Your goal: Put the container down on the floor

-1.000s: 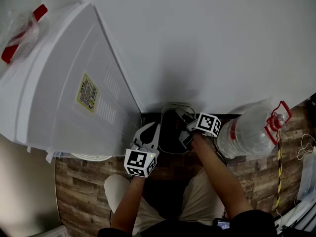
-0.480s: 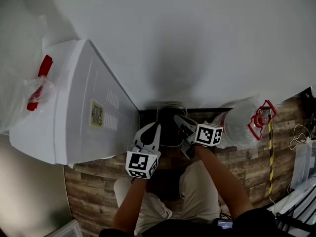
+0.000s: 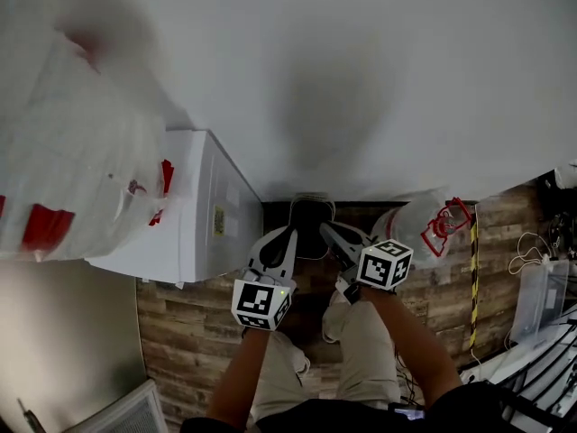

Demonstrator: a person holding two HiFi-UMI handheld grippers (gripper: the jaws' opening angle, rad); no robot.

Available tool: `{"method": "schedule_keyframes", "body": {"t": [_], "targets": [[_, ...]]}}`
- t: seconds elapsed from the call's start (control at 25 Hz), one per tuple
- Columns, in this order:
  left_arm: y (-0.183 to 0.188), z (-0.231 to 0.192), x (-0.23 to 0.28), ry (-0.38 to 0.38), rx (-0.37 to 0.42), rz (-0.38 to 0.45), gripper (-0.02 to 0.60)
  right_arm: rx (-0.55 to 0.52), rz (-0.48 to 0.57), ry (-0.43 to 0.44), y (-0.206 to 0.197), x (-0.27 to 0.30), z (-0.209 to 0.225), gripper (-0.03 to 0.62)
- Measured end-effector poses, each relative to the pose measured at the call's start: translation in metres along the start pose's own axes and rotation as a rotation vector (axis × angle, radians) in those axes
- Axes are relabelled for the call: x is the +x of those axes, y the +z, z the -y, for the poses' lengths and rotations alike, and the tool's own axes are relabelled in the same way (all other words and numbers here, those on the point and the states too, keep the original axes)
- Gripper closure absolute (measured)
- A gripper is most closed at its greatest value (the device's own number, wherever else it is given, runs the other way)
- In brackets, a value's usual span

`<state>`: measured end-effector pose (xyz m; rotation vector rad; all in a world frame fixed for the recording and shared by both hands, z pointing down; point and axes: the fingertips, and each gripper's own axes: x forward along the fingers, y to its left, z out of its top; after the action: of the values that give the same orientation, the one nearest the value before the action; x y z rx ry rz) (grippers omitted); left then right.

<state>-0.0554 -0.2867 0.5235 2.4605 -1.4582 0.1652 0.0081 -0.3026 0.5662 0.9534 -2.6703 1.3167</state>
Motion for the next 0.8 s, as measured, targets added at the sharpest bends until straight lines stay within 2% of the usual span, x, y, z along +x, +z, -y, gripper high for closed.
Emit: {"method": "schedule_keyframes", "body": {"t": [0.24, 0.4, 0.56, 0.8], "targets": [[0.078, 0.019, -0.025, 0.015, -0.033, 0.001, 0.563, -0.068, -0.023, 0.000, 0.046, -0.032, -0.070, 0.565], [0.120, 0.035, -0.050, 0.020, -0.041, -0.008, 0.563, -0.054, -0.011, 0.001, 0.071, -0.055, -0.112, 0.565], [0.149, 0.049, -0.080, 0.013, -0.030, -0.001, 0.563, -0.056, 0.007, 0.008, 0.082, -0.076, -0.152, 0.565], [0.187, 0.073, -0.126, 0.005, -0.006, 0.021, 0.563, -0.113, 0.008, 0.030, 0.083, -0.104, -0.209, 0.565]]}}
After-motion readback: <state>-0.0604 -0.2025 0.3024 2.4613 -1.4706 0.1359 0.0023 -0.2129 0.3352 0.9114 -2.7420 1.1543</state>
